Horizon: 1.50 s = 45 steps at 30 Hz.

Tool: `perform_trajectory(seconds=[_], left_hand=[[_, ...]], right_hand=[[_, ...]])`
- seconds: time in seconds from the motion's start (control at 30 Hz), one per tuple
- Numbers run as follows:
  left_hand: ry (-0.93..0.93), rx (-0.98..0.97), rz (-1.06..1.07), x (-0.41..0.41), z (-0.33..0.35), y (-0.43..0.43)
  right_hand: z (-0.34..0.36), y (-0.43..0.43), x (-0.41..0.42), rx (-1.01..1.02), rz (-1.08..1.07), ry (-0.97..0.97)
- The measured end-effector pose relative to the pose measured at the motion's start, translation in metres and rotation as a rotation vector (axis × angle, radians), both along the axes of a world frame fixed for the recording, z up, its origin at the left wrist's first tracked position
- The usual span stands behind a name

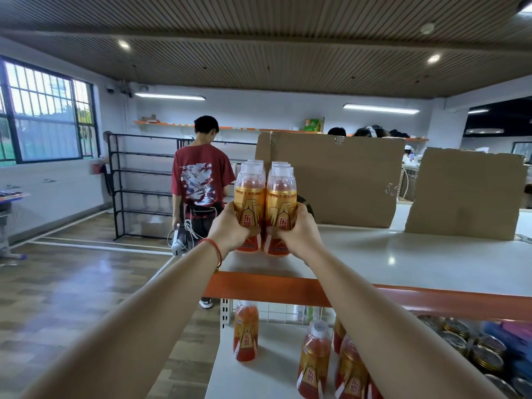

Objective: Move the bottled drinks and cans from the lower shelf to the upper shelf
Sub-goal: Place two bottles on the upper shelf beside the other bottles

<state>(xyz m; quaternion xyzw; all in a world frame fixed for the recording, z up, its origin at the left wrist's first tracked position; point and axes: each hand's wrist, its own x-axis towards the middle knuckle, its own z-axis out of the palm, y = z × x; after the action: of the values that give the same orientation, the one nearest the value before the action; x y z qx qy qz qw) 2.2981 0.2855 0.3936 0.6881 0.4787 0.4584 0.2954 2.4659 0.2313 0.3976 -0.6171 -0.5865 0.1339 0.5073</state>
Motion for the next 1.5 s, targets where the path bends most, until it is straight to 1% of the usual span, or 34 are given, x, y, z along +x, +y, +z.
perform_trajectory(seconds=[0.77,0.97,1.03,1.13,1.27,1.4,1.5], left_hand=[[0.059,0.011,0.033,0.001,0.002,-0.009],[0.016,-0.060,-0.019,-0.004,0.001,-0.013],[0.007,-0.069,-0.006,-0.008,0.001,-0.022],[-0.007,0.004,0.047,-0.012,0.002,-0.046],[-0.075,0.199,0.083,-0.011,-0.007,-0.081],[-0.219,0.280,-0.065,0.007,-0.031,-0.123],[-0.214,0.352,-0.167,0.026,-0.059,-0.155]], right_hand=[[-0.002,-0.005,-0.005,0.011,-0.041,0.068],[0.000,-0.011,-0.007,-0.023,-0.037,0.048],[-0.001,-0.016,-0.006,-0.030,-0.047,0.047],[0.000,-0.033,-0.006,-0.022,-0.082,0.046],[-0.004,-0.061,-0.011,0.041,-0.127,-0.025],[-0.016,-0.096,-0.013,0.074,-0.154,-0.115],[-0.030,-0.127,-0.005,0.160,-0.171,-0.120]])
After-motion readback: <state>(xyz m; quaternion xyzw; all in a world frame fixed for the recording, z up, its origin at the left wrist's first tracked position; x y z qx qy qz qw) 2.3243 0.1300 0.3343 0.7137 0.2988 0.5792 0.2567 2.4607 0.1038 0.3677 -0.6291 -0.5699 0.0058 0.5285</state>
